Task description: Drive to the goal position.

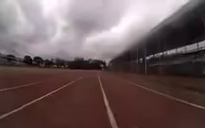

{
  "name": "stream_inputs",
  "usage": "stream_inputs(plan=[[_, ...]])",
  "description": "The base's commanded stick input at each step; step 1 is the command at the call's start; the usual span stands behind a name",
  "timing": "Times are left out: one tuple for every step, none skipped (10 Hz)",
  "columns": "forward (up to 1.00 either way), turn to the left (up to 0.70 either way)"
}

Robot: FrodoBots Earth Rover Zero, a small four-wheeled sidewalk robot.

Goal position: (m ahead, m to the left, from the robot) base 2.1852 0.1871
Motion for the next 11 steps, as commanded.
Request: stream_inputs(plan=[[0.70,0.00],[0.70,0.00],[0.70,0.00],[0.70,0.00],[0.70,0.00],[0.70,0.00],[0.70,0.00],[0.70,0.00],[0.70,0.00],[0.70,0.00],[0.70,0.00]])
